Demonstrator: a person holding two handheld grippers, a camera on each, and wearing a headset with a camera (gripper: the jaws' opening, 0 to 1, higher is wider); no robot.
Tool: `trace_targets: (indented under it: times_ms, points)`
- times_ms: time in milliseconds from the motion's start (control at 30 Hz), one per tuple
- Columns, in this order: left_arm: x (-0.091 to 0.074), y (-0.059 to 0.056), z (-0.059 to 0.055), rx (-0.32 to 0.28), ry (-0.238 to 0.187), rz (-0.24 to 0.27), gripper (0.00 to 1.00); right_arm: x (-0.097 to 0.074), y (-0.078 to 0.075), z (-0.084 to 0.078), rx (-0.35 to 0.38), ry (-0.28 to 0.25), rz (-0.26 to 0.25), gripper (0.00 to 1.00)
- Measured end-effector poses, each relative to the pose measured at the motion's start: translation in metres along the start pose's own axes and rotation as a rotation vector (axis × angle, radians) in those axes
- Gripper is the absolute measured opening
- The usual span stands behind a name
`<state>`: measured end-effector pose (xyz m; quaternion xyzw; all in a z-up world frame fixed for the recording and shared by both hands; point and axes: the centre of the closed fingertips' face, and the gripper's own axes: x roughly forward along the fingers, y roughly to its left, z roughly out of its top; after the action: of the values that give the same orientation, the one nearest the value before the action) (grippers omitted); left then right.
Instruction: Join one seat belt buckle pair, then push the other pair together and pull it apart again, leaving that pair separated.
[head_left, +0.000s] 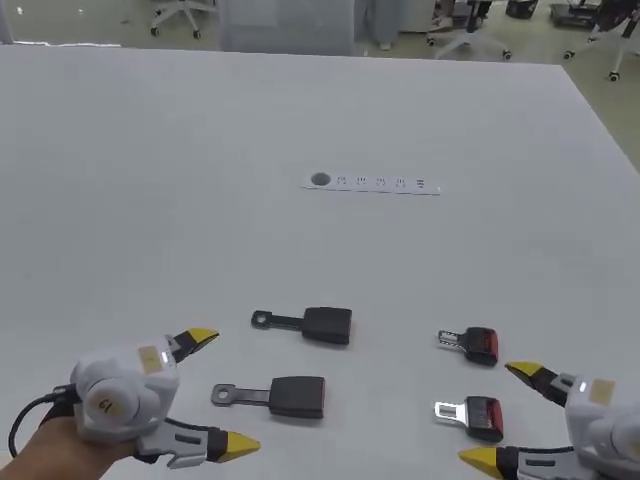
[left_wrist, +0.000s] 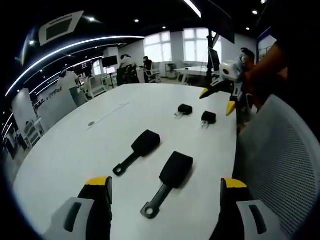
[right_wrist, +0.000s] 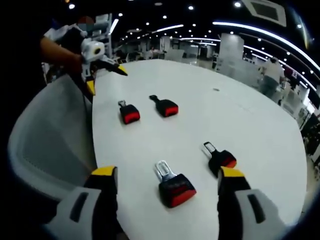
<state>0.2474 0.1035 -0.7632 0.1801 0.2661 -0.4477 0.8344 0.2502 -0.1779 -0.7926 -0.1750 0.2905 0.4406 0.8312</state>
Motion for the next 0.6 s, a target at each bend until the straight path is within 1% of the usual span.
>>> trace_targets:
  times_ms: [133,200,367,600]
  points:
    - [0.005,0.0,-0.002,0.009,0.008,-0.008,0.91,0.001,-0.004,-0.003,-0.013,0.014,-0.006,0.81]
    - [0.007,0.0,-0.002,0.009,0.013,-0.013,0.91,0.002,-0.004,-0.003,-0.002,0.011,0.001,0.8]
    - [0.012,-0.002,-0.002,0.012,0.023,-0.032,0.9,0.006,-0.004,-0.007,-0.003,0.022,0.021,0.8]
    - [0.019,-0.004,-0.006,0.02,0.042,-0.058,0.87,0.01,-0.001,-0.014,-0.011,0.048,0.056,0.79]
